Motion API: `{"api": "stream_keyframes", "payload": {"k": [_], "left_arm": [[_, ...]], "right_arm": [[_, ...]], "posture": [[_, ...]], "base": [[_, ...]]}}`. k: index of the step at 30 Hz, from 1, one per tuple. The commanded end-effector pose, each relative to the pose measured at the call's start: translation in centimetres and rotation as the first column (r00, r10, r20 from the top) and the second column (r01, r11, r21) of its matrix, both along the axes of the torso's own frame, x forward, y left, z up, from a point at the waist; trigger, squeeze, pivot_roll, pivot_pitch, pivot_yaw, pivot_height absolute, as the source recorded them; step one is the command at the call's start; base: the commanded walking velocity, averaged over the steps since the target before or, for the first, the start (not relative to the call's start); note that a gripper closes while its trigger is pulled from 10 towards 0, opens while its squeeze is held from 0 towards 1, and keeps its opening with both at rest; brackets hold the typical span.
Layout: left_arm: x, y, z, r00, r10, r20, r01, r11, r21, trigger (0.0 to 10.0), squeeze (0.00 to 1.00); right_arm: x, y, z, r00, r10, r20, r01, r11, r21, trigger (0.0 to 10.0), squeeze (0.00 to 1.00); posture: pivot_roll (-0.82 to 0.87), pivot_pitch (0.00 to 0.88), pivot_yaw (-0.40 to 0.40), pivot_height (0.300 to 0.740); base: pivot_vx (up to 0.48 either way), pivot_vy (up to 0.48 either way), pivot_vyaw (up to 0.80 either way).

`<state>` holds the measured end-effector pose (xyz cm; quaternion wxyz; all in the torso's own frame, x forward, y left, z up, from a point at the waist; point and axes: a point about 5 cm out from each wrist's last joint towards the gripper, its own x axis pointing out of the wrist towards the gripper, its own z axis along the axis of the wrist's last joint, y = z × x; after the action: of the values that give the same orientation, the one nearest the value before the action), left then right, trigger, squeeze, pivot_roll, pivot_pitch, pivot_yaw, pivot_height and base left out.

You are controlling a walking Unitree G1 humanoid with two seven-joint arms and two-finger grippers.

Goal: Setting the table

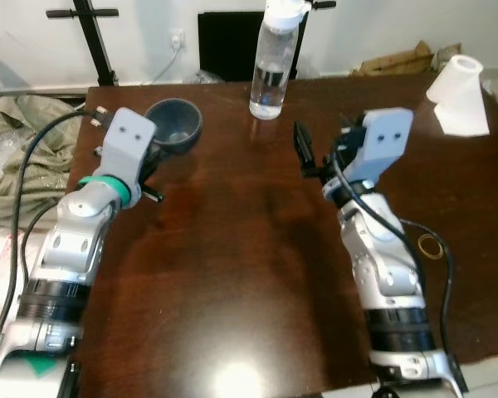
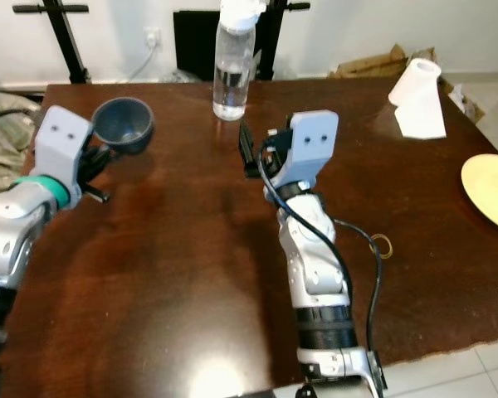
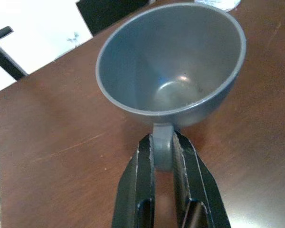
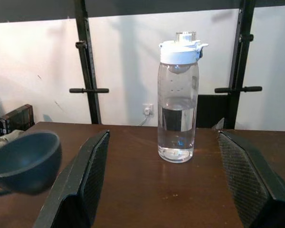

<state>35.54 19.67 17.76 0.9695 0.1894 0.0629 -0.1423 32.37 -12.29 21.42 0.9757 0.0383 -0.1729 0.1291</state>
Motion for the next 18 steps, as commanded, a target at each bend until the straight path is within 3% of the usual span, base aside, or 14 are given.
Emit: {"api": "stream_keyframes", "payload": {"k": [1,17,18], "left_arm": [[0.3,0.2,-0.3,1.0,-0.016,-0.001,0.016,0.999,0.031,10.0,0.0],[1.8,-1.3,-1.2,0.992,-0.078,0.097,0.073,0.996,0.058,10.0,0.01],[1.9,-1.4,-1.3,0.992,-0.08,0.1,0.074,0.995,0.062,10.0,0.34]], "right_arm": [[0.1,-0.1,0.1,1.0,0.011,-0.008,-0.011,1.0,-0.004,10.0,0.0],[-0.4,0.0,0.3,1.0,0.02,-0.018,-0.02,1.0,-0.008,10.0,0.0],[-0.4,0.0,0.3,1.0,0.021,-0.02,-0.022,1.0,-0.007,10.0,0.0]], "posture": [[-0.1,0.09,0.022,0.74],[-0.13,0.119,0.006,0.74],[-0.14,0.118,0.007,0.74]], "base": [[0.0,0.0,0.0],[0.0,0.0,0.0],[0.0,0.0,0.0]]}}
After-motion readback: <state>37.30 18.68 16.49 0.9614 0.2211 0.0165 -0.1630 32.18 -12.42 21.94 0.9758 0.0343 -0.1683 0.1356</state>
